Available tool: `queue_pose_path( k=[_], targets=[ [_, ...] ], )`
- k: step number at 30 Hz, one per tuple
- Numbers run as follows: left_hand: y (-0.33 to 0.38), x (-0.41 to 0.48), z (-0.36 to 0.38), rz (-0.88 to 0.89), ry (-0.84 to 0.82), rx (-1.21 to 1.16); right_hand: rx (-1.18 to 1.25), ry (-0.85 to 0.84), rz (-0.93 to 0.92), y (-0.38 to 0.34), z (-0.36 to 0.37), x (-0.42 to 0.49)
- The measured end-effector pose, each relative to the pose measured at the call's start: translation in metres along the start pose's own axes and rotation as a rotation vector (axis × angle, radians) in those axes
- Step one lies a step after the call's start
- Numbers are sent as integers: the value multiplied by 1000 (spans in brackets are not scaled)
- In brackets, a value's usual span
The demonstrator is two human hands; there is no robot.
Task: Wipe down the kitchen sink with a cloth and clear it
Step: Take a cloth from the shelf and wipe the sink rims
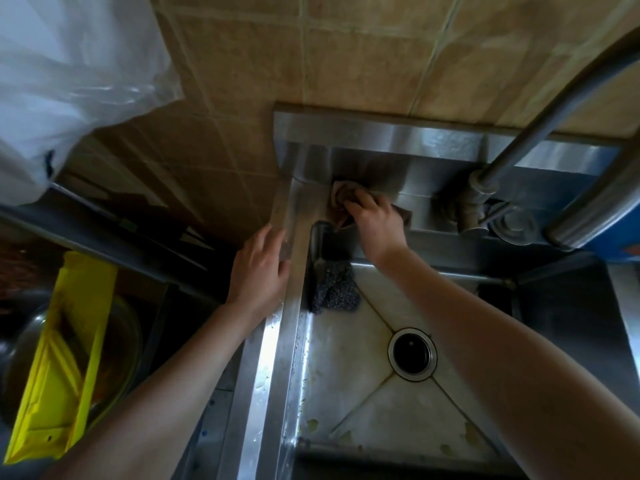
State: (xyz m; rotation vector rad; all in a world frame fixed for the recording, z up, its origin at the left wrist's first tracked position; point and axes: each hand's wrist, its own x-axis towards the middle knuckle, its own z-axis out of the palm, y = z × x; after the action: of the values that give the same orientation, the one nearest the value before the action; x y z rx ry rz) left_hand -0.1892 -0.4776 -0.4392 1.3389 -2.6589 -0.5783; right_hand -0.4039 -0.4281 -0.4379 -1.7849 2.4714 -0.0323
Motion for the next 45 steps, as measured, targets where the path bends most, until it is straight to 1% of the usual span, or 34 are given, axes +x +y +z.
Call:
queue_pose_path(
  k=[3, 5, 8, 11, 15, 17, 24, 29, 34, 39, 42, 45],
  targets=[
    [0, -4, -1, -7, -3, -30, 9, 6, -56, -2, -2, 2],
    [1, -5, -1, -13, -6, -29, -21, 29, -53, 7, -5, 1],
    [3, -6, -2, -26, -5, -10, -64, 67, 69, 33, -8, -10],
    [4, -7, -3, -47, 1, -8, -25, 84, 200, 55, -7, -27],
    [2, -9, -3, -77, -8, -1, 89, 118, 293, 59, -5, -32],
    [-2, -12, -5, -91, -15, -4, 140, 122, 304, 53, -3, -27],
    [-14, -28, -13, -109, -3, -38, 214, 100, 192, 6, 2, 0],
    [-23, -39, -17, -124, 18, -64, 176, 17, 80, -31, 1, 18],
    [-30, -50, -16, -173, -24, -53, 121, -61, -5, -46, 1, 30],
    [-31, -66, -13, -187, -56, -40, 190, -45, -69, -54, 0, 27],
    [-27, -81, -11, -191, -56, -51, 221, -21, -100, -58, 1, 18],
    [-26, -98, -9, -224, -41, -81, 305, -4, -124, -64, 7, 0]
  ],
)
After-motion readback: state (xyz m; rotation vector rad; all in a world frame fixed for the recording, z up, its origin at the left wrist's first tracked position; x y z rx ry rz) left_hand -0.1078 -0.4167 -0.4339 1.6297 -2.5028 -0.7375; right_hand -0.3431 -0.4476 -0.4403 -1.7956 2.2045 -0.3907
